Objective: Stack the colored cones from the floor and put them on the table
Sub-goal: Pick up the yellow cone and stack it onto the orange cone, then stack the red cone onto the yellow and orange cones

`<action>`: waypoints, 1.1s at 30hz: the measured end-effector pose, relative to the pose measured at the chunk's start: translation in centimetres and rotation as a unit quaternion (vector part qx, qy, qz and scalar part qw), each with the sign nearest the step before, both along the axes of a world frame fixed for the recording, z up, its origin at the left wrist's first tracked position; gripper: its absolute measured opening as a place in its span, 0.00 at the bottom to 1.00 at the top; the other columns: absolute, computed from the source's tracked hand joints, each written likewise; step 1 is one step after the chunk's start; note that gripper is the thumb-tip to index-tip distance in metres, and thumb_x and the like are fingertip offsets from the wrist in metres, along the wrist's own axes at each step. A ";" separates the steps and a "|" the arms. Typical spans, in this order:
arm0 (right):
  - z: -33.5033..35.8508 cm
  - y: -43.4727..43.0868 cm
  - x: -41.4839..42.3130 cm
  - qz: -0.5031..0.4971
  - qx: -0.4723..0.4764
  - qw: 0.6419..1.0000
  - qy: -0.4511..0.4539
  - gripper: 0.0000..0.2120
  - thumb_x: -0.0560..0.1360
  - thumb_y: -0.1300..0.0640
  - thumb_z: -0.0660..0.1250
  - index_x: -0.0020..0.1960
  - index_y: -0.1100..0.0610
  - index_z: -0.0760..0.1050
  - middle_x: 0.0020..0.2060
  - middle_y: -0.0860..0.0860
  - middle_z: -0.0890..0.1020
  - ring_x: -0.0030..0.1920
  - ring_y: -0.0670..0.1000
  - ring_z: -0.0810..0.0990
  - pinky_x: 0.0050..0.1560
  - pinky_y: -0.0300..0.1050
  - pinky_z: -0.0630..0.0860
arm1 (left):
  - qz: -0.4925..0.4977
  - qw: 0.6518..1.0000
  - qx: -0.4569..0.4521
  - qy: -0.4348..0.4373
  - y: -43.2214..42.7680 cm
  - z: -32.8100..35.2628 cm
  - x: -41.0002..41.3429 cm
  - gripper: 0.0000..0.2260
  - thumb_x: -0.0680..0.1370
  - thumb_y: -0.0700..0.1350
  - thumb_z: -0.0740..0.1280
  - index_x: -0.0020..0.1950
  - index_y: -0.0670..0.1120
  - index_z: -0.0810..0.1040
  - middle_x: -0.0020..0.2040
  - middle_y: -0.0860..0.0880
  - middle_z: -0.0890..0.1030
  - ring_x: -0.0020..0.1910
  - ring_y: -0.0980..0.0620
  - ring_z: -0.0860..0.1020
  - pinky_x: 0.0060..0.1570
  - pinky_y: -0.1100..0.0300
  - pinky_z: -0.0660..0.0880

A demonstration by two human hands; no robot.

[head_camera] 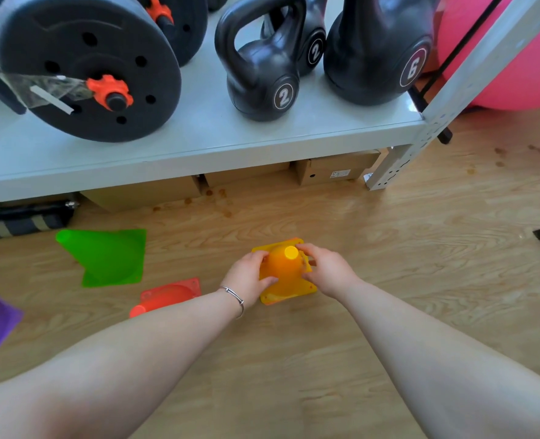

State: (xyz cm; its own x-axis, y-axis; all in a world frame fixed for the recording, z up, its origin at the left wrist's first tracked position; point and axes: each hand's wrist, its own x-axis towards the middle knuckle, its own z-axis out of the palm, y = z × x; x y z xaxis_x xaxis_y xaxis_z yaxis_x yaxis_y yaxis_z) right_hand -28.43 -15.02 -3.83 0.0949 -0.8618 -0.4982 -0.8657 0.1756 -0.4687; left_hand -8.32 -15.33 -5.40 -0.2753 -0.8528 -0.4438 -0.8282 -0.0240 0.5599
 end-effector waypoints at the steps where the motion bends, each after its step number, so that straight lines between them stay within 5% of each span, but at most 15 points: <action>1: 0.2 -0.1 0.1 0.019 -0.009 0.999 0.029 0.32 0.73 0.59 0.71 0.74 0.49 0.66 0.64 0.58 0.78 0.63 0.59 0.77 0.61 0.49 0.75 | -0.017 0.999 -0.006 -0.030 -0.1 0.2 0.1 0.29 0.73 0.52 0.71 0.71 0.48 0.66 0.65 0.44 0.74 0.62 0.43 0.75 0.60 0.51 0.74; 8: 2.0 -0.1 0.7 0.081 -0.089 0.973 0.198 0.20 0.78 0.51 0.63 0.68 0.52 0.65 0.56 0.55 0.79 0.55 0.62 0.79 0.47 0.52 0.74 | -0.081 0.963 -0.155 -0.206 -0.6 2.1 0.9 0.26 0.75 0.54 0.66 0.70 0.47 0.64 0.64 0.44 0.73 0.64 0.42 0.71 0.57 0.48 0.72; 15: 4.1 -1.1 0.7 0.078 -0.195 0.932 0.295 0.22 0.77 0.61 0.60 0.71 0.56 0.66 0.62 0.57 0.78 0.69 0.61 0.70 0.69 0.61 0.65 | -0.079 0.936 -0.217 -0.265 -0.8 3.5 1.7 0.30 0.76 0.53 0.64 0.74 0.44 0.60 0.70 0.39 0.68 0.74 0.39 0.61 0.72 0.40 0.59; 25: 10.9 -4.6 7.4 0.150 -0.308 0.907 0.244 0.23 0.75 0.60 0.62 0.71 0.56 0.68 0.61 0.55 0.79 0.66 0.60 0.73 0.69 0.59 0.66 | 0.002 0.912 -0.269 -0.308 -2.7 11.0 9.0 0.24 0.77 0.45 0.62 0.73 0.45 0.63 0.73 0.41 0.67 0.74 0.41 0.62 0.73 0.43 0.59; 33: 10.4 -1.8 16.1 0.222 -0.295 0.912 0.180 0.24 0.73 0.61 0.60 0.69 0.57 0.69 0.58 0.55 0.79 0.63 0.60 0.75 0.67 0.56 0.68 | 0.064 0.904 -0.228 -0.357 2.9 13.2 18.2 0.27 0.75 0.49 0.66 0.72 0.44 0.65 0.72 0.41 0.69 0.72 0.41 0.65 0.70 0.46 0.63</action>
